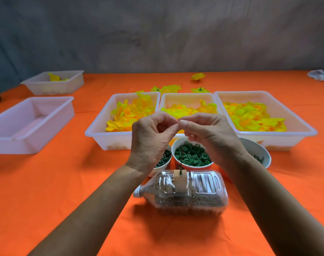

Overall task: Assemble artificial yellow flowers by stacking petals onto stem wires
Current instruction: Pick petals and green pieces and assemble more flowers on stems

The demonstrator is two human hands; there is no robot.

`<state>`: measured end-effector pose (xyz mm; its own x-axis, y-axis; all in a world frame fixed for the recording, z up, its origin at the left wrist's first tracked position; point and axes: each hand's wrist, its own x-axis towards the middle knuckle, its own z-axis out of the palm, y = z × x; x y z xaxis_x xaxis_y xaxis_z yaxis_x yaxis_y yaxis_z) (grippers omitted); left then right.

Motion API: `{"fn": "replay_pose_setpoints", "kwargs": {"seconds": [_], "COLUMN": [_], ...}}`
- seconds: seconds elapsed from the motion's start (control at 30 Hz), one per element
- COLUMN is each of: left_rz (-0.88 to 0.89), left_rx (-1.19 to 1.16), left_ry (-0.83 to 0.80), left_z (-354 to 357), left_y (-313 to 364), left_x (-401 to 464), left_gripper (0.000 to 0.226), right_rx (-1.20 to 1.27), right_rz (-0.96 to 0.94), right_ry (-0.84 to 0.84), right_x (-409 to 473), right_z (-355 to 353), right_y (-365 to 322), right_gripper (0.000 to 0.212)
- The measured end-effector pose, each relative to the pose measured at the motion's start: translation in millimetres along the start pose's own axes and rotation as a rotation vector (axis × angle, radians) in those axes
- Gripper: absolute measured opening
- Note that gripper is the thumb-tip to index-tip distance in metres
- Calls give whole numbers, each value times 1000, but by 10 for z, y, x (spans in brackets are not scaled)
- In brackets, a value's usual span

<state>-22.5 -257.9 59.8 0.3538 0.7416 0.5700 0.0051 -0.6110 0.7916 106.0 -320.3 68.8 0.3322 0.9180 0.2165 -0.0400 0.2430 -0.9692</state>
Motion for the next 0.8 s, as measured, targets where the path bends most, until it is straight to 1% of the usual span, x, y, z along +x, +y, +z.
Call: {"fn": "replay_pose_setpoints", "kwargs": {"seconds": [0.07, 0.1, 0.2, 0.33, 0.43, 0.6, 0.7, 0.8], "left_rz": [7, -1, -30, -101, -152, -177, -213, -245], "left_rx": [1, -13, -52, -135, -179, -180, -175, -182], "left_ry": [-15, -24, -29, -26, -5, 49, 43, 14], "left_z": [22, 34, 54, 43, 16, -62, -67, -18], "left_y": [1, -4, -18, -21, 0, -3, -34, -50], "left_x": [-43, -64, -108, -127, -141, -252, -376, -491], "left_gripper": [21, 20, 20, 19, 19, 14, 15, 17], "right_rx": [35, 24, -55, -43, 43, 266, 330, 342], "right_rz": [45, 50, 3, -39, -3, 129, 164, 177], "right_ry": [22, 33, 30, 6, 4, 53, 66, 70], "right_x": [-30, -45, -91, -130, -145, -164, -183, -192], "right_z": [-22, -29, -31, -27, -18, -21, -42, -65], "right_y": [22, 36, 51, 56, 66, 64, 71, 93], "right_gripper": [2, 5, 10, 9, 7, 11, 11, 7]}}
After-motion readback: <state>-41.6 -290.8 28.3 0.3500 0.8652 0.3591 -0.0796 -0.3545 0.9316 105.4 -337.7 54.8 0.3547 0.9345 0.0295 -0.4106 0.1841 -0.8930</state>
